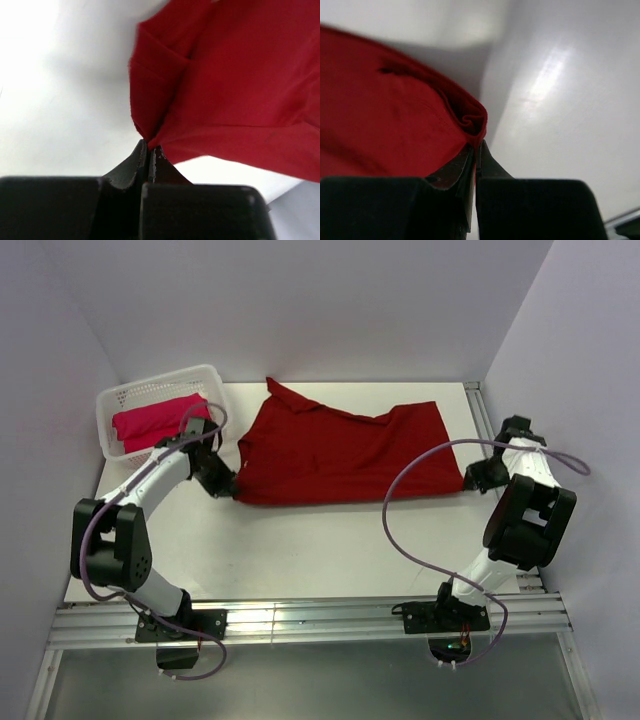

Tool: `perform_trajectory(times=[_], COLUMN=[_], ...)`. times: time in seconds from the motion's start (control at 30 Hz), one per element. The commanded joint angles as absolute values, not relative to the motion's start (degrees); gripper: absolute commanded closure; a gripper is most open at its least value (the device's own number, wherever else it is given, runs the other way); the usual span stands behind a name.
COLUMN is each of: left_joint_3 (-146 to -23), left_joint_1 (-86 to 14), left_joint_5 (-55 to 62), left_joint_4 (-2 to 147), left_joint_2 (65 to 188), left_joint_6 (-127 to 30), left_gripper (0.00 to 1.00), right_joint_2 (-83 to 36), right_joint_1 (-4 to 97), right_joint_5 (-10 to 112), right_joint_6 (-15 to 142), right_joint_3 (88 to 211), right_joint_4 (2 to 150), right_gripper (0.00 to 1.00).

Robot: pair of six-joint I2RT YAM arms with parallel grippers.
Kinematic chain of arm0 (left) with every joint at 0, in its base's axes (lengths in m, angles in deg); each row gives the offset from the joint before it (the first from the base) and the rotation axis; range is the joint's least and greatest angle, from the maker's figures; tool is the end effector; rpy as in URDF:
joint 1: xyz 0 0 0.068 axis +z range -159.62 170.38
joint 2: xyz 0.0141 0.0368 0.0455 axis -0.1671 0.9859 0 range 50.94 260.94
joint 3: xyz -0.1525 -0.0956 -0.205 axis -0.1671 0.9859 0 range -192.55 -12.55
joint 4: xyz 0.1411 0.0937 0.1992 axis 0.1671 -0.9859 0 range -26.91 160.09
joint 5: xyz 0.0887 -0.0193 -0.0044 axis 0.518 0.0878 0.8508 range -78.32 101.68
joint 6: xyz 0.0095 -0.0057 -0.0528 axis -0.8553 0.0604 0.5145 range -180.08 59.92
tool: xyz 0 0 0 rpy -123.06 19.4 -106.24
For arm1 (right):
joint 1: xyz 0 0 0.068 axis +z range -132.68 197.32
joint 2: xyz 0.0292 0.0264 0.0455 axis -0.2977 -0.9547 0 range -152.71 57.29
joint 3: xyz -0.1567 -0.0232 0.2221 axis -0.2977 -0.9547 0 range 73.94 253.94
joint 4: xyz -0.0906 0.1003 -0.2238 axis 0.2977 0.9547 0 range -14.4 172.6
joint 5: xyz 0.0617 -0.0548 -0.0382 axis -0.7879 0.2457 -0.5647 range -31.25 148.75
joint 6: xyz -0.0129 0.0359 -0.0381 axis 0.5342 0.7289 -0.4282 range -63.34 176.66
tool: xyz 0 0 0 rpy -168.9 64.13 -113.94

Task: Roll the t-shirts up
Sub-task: Fold the tshirt

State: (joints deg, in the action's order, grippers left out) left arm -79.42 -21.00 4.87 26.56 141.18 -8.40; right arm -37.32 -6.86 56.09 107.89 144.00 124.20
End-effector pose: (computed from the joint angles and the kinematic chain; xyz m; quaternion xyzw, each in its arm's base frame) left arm 0.3058 -0.0657 0.2348 -0.3257 0.9223 -0.1542 0.1399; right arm 0.2933 -0.1299 0.2246 0.6021 0.7845 0.0565 0.1371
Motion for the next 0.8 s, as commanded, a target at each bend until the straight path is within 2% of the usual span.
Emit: perform_trajectory(times=[0.0, 0.33, 0.77], left_joint_3=[-71.9, -59.3, -50.4], left_joint_1=[-21.0, -25.8, -30.9], left_joint_5=[2.9, 5.2, 7.8], left_joint_4=[26.7, 32.4, 29.0], left_joint_2=[137.6, 133.3, 128.2], left_joint_6=[-7.1, -6.1, -2.8], left_gripper=[1.0, 1.0, 1.0], right_joint_2=[-36.2, -37.5, -34.7], right_joint_1=[-8.8, -8.8, -11.4], right_joint_5=[58.2, 58.7, 65.5], right_joint_6=[106.1, 105.2, 103.9], right_joint_3=[138.1, 134.8, 127.5], right_joint_4=[123.4, 121.2, 122.5], right_gripper=[1.0, 1.0, 1.0])
